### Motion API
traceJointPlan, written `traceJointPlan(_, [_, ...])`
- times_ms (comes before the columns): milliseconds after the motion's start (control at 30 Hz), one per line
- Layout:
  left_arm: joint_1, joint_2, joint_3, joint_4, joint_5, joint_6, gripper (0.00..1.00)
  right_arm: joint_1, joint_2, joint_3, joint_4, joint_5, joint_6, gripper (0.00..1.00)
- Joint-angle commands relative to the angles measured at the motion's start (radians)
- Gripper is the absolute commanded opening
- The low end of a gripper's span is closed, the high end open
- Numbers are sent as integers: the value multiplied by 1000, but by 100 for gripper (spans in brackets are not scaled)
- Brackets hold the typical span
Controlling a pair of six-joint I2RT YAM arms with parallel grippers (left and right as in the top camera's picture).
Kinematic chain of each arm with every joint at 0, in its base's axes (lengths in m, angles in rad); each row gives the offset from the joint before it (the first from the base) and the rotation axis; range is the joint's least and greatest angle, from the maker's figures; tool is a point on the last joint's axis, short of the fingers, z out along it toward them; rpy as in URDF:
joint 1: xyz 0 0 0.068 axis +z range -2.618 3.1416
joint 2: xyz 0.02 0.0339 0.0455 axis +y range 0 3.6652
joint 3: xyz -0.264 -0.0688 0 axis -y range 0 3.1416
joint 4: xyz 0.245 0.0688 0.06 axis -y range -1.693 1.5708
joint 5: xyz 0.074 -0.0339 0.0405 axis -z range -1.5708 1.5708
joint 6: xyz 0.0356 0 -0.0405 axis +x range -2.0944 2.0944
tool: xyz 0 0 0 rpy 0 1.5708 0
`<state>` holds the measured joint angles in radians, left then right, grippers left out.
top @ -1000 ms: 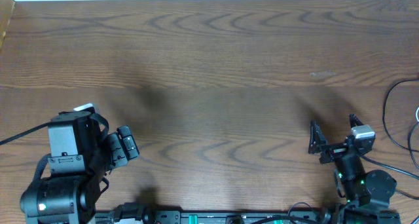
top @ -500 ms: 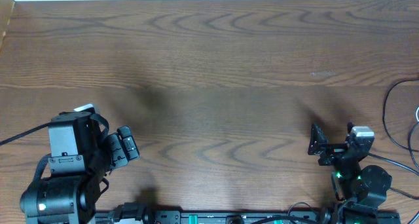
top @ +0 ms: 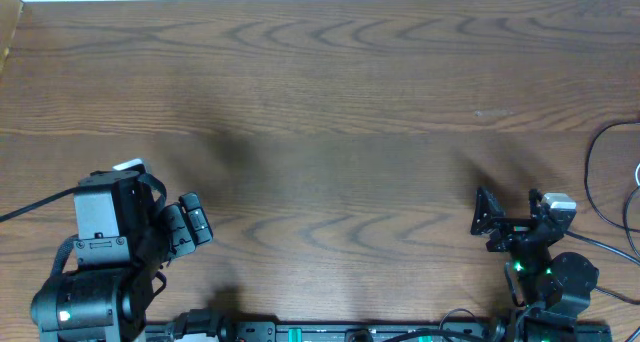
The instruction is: Untangle cables
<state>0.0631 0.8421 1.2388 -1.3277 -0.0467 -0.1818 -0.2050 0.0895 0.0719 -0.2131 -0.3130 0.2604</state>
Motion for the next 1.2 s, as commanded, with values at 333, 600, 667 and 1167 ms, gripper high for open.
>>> traceJointPlan(333, [4,-51,14,8,13,16,96,3,-7,-3,-3,15,16,99])
traceJointPlan(600, [4,-135,14,13,12,29,96,109,-84,-3,3,15,16,99])
traceJointPlan(667, [4,-142,14,12,12,29,96,132,-85,-3,-3,15,16,99])
traceJointPlan(1167, [4,-192,1,123,90,28,92,167,-84,-3,-4,16,16,99])
